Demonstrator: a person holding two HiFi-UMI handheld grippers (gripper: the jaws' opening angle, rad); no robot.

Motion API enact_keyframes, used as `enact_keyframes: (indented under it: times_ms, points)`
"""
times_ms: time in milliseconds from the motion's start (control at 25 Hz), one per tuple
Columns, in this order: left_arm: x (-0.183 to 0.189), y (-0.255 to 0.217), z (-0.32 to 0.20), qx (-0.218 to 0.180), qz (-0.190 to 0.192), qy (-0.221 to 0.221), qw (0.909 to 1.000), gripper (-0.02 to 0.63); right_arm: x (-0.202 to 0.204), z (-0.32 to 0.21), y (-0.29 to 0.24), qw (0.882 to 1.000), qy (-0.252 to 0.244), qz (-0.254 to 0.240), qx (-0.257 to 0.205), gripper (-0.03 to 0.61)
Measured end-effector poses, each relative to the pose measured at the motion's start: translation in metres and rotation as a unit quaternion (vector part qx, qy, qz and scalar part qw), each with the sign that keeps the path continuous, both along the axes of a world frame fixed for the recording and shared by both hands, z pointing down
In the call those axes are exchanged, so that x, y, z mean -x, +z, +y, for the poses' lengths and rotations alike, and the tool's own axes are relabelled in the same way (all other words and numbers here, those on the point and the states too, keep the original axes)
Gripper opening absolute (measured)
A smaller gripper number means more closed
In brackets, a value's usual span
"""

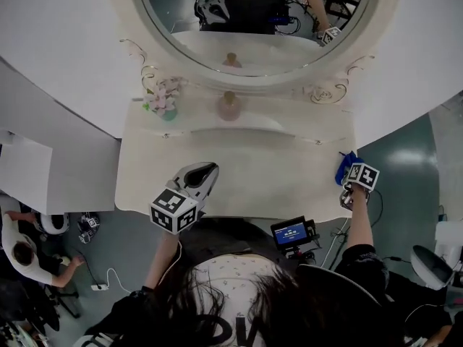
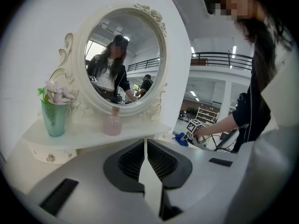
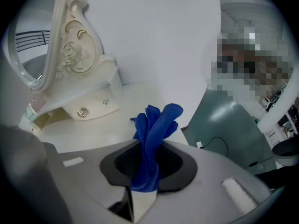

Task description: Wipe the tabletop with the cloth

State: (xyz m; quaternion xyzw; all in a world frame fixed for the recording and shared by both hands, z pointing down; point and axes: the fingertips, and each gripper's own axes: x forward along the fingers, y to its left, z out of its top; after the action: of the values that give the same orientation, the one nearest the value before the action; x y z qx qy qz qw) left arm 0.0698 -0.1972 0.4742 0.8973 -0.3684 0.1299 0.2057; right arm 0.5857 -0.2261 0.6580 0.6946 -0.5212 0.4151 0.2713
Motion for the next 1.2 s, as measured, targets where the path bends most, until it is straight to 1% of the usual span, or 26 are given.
enact_keyframes:
  times_ms: [160,240,360,480,680,840,920,1040,1200]
  points:
    - [0.012,0.004,0.005,0.008,-0.007,-0.013,0.9999,0.003,-0.033,0.012,-0.002,0.999,0.029,0.024,0.012,0.087]
    - [0.023,0.007,0.008,0.012,-0.01,-0.022,0.9996,0.003,-0.039,0.016,-0.002,0.999,0.042,0.03,0.016,0.087]
    - [0.04,0.009,0.011,0.016,-0.013,-0.034,0.9992,0.003,-0.032,0.014,-0.006,0.998,0.047,0.032,0.005,0.087]
    - [0.055,0.009,0.013,0.017,-0.014,-0.043,0.9989,0.003,-0.002,0.007,-0.016,0.999,0.025,0.012,-0.016,0.087]
    - [0.081,0.006,0.018,0.016,-0.012,-0.044,0.9989,0.003,0.088,-0.01,-0.039,0.997,-0.059,-0.027,-0.044,0.087]
    - [0.107,0.004,0.025,0.015,-0.007,-0.046,0.9988,0.003,0.18,-0.017,-0.059,0.987,-0.131,-0.063,-0.061,0.087]
    - [0.122,0.004,0.03,0.016,-0.005,-0.048,0.9987,0.003,0.231,-0.02,-0.069,0.98,-0.171,-0.08,-0.068,0.087]
    - [0.147,0.003,0.037,0.015,-0.004,-0.053,0.9984,0.003,0.308,-0.023,-0.079,0.965,-0.23,-0.103,-0.074,0.087]
    - [0.182,0.004,0.046,0.012,-0.006,-0.06,0.9981,0.003,0.409,-0.028,-0.088,0.94,-0.31,-0.122,-0.078,0.087]
